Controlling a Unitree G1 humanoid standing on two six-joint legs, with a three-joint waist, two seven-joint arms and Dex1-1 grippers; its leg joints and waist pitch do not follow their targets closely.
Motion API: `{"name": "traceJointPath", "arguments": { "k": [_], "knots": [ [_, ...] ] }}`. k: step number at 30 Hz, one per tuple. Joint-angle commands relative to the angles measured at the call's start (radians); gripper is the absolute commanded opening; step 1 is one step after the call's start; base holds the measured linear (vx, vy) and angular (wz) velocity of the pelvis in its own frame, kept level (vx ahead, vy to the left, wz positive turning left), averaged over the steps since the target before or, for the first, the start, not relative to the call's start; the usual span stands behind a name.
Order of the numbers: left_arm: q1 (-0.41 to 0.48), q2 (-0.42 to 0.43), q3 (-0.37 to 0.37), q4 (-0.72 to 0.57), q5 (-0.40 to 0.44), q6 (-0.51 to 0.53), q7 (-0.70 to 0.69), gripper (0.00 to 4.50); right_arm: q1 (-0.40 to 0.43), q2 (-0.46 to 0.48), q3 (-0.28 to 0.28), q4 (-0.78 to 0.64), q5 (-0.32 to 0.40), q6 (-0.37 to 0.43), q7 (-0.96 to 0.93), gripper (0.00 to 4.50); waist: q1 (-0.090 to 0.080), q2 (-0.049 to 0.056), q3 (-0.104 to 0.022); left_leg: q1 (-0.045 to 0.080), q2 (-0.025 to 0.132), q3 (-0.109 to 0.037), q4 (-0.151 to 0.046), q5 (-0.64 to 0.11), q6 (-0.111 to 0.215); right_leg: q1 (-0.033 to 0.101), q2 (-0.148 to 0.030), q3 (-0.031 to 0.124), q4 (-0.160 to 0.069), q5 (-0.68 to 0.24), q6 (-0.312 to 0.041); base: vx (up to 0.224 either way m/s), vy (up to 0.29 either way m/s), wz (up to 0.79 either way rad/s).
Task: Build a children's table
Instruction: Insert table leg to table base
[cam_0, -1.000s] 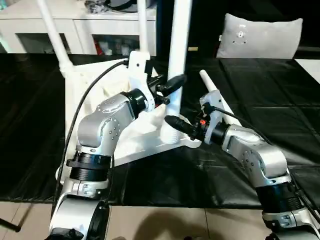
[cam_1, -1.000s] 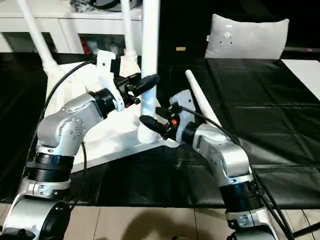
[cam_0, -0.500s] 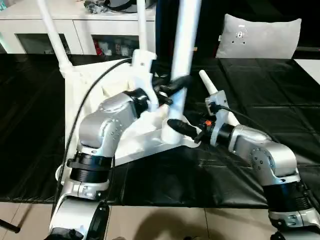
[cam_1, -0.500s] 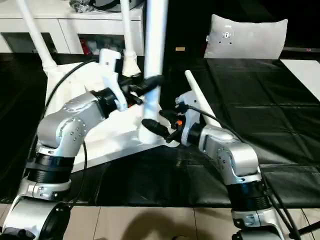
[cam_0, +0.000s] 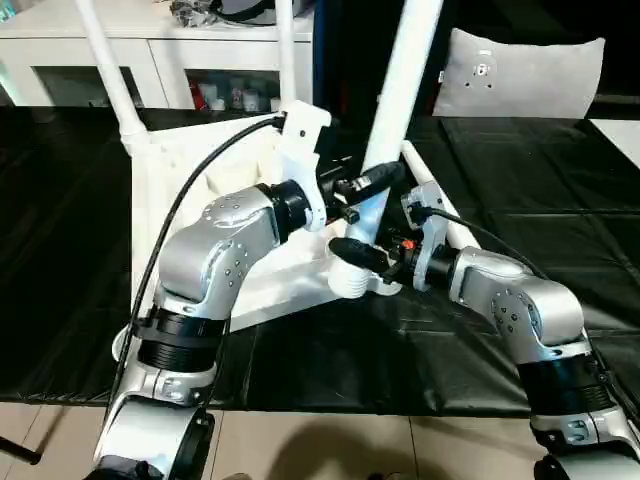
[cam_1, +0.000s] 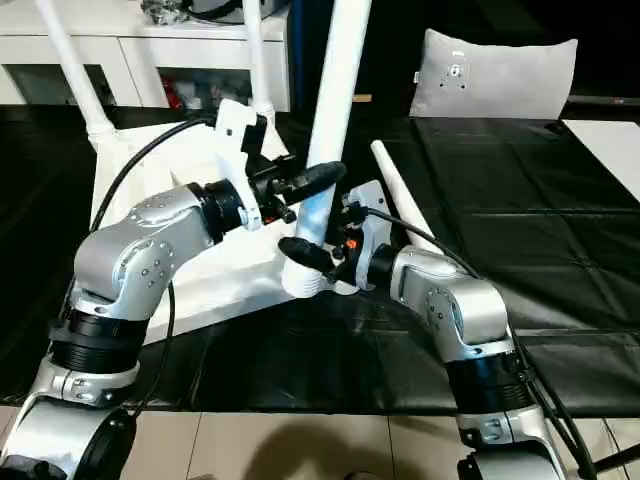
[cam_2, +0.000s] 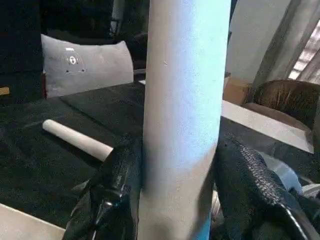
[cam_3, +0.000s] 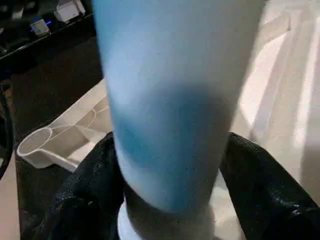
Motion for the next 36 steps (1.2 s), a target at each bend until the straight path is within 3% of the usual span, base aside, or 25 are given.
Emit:
{"name": "traceJointPath", "arguments": {
  "k": [1, 9, 19, 23, 24, 25, 36],
  "knots": [
    [-0.004, 0.007, -0.009, -0.024, -0.007, 0.004, -0.007, 1.81, -0.002, -0.006, 0.004, -0.001, 0.004, 0.007, 0.008, 2.65, 0.004, -0.019, -0.081, -0.004, 0.001, 0.014, -0.058, -0.135, 0.049, 0.069, -0.033, 0.035, -0.073, -0.331, -0.142, 0.0, 0.0, 0.0],
    [-0.011, 0.005, -0.012, -0.027, -0.012, 0.014, -0.017, 1.81, -0.003, -0.005, 0.008, -0.001, 0.004, 0.018, 0.014, 2.01, 0.005, -0.018, -0.082, -0.004, 0.0, 0.014, -0.058, -0.133, 0.048, 0.068, -0.033, 0.035, -0.073, -0.33, -0.141, 0.0, 0.0, 0.0],
    [-0.011, 0.026, -0.038, -0.046, -0.006, 0.018, -0.04, 1.81, 0.003, -0.004, 0.013, -0.004, 0.003, 0.022, 0.018, 1.9, 0.005, -0.018, -0.081, -0.003, 0.001, 0.013, -0.059, -0.142, 0.044, 0.068, -0.033, 0.035, -0.073, -0.337, -0.14, 0.0, 0.0, 0.0],
    [-0.01, -0.001, -0.017, -0.078, -0.059, 0.05, -0.045, 1.81, 0.004, -0.005, 0.016, -0.004, 0.001, 0.023, 0.019, 1.9, 0.005, -0.018, -0.081, -0.004, 0.002, 0.014, -0.058, -0.135, 0.044, 0.069, -0.034, 0.035, -0.069, -0.323, -0.15, 0.0, 0.0, 0.0],
    [-0.01, -0.001, -0.017, -0.078, -0.059, 0.05, -0.045, 2.37, 0.004, -0.005, 0.016, -0.004, 0.001, 0.023, 0.019, 1.9, 0.005, -0.019, -0.081, -0.004, 0.001, 0.015, -0.058, -0.134, 0.045, 0.069, -0.033, 0.036, -0.071, -0.322, -0.15, 0.0, 0.0, 0.0],
    [-0.01, -0.004, -0.015, -0.083, -0.064, 0.05, -0.045, 2.51, 0.003, -0.005, 0.016, -0.003, 0.001, 0.023, 0.018, 1.9, 0.005, -0.019, -0.081, -0.004, 0.001, 0.014, -0.058, -0.135, 0.045, 0.069, -0.033, 0.036, -0.071, -0.326, -0.149, 0.0, 0.0, 0.0],
    [-0.002, -0.033, 0.016, -0.123, -0.164, 0.093, -0.091, 3.44, 0.009, -0.002, 0.022, -0.003, -0.02, 0.014, 0.001, 1.9, 0.004, -0.018, -0.08, -0.003, 0.0, 0.015, -0.057, -0.14, 0.045, 0.068, -0.032, 0.035, -0.073, -0.34, -0.145, 0.0, 0.0, 0.0]
  ]
}}
